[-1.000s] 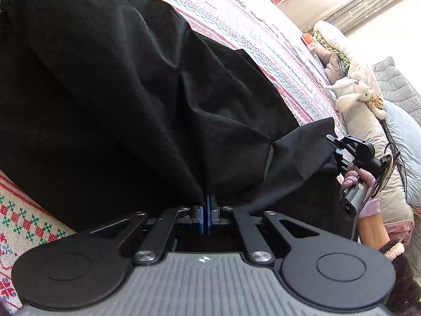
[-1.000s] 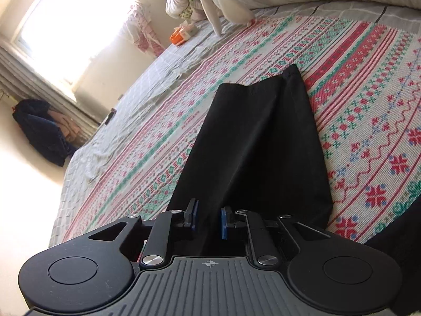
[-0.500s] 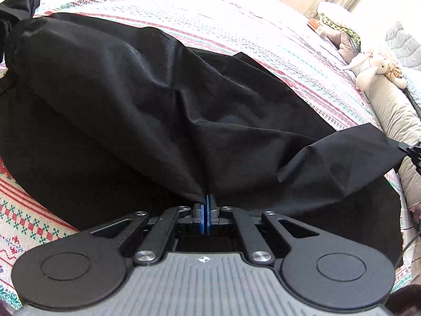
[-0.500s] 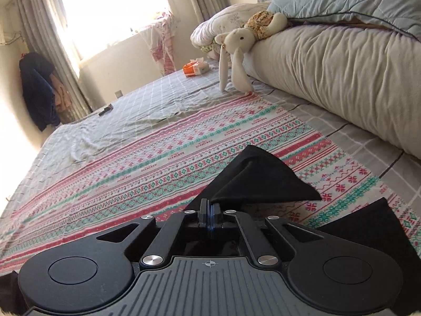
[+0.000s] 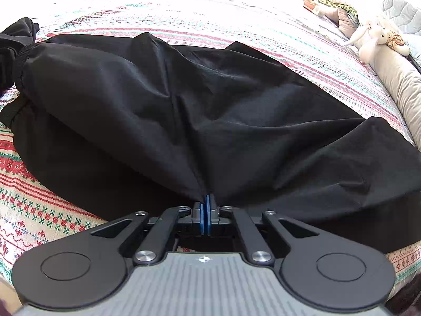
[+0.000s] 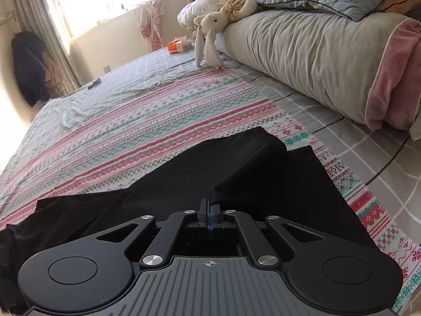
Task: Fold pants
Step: 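Lay the waistband down over the legs and open both grippers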
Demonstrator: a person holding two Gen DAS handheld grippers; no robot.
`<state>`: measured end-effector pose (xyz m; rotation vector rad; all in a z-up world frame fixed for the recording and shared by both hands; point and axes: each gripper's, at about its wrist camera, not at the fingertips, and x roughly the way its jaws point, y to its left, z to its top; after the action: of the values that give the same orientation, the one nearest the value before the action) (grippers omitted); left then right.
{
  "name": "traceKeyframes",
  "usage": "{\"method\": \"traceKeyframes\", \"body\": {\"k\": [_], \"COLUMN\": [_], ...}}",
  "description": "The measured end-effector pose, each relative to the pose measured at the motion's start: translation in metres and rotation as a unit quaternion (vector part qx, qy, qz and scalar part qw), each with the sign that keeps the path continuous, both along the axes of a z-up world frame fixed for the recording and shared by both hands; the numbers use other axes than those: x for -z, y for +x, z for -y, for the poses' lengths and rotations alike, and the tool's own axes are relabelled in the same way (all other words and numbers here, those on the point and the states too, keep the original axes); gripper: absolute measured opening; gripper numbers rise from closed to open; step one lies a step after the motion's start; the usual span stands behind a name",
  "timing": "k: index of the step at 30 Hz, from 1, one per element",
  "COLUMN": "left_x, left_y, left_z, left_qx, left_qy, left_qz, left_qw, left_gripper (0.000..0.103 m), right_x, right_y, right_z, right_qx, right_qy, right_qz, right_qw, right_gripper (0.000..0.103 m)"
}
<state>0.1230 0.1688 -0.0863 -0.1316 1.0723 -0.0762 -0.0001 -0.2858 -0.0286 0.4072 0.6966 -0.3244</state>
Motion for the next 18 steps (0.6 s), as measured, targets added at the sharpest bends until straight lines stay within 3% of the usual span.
{"method": "traceKeyframes", "body": {"k": [13, 16, 18], "left_x": [0.016, 0.016, 0.014], "left_y": [-0.006, -0.014, -0.021], "left_z": [0.027, 0.032, 0.037], "left_qx": [0.028, 0.036, 0.045], "left_qy": [0.094, 0.099, 0.096], "left_qz": [-0.004, 0.000, 0.002], "left_qw": [0.9952, 0.9944, 0.9943], "left_gripper": [0.034, 0.039, 0.049], "right_x": [0.052, 0.059, 0.058], "right_y": [-0.058, -0.067, -0.073], "right_z": [0.008, 0.009, 0.013], "right_qx": [-0.022, -0.027, -0.029], "right_qy": [0.043, 0.048, 0.061], "right_qz": [-0.064, -0.070, -0.057], "right_qw": [0.997, 0.996, 0.996], "right_gripper": [0.000, 0.000, 0.005]}}
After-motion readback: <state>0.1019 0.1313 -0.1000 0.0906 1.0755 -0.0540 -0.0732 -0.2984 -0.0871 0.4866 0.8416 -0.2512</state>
